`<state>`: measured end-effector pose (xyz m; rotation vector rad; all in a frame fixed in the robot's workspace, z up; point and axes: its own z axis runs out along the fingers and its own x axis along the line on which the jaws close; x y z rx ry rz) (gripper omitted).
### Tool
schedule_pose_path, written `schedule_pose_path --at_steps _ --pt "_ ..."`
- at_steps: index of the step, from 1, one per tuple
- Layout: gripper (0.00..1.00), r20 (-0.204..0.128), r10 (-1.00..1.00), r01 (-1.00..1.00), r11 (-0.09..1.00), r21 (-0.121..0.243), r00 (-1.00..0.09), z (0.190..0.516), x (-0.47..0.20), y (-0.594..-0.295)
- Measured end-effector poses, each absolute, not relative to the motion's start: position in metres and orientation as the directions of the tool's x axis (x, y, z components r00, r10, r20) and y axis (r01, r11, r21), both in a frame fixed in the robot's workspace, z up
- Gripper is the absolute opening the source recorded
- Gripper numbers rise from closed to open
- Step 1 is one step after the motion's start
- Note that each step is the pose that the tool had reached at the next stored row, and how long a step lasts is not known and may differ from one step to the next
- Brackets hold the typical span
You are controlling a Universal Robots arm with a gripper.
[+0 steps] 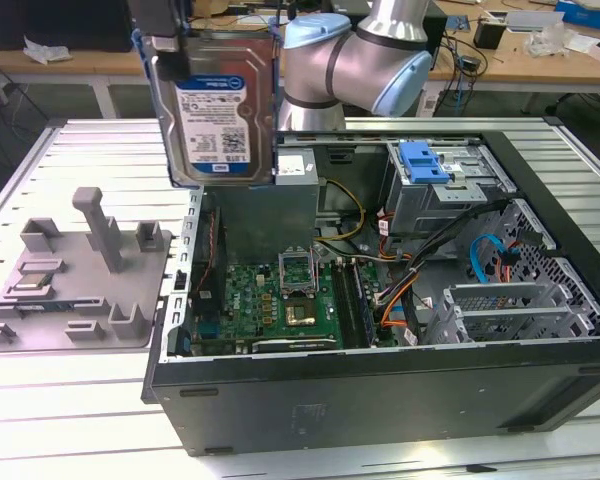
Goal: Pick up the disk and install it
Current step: 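Pick up the disk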
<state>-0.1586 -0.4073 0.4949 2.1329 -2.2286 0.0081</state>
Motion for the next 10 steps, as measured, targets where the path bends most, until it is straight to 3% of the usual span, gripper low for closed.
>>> schedule_pose_path --at_steps 10 --pt "0.37 0.045 -0.998 -0.998 0.044 0.039 -0.042 0.495 -0.111 -0.428"
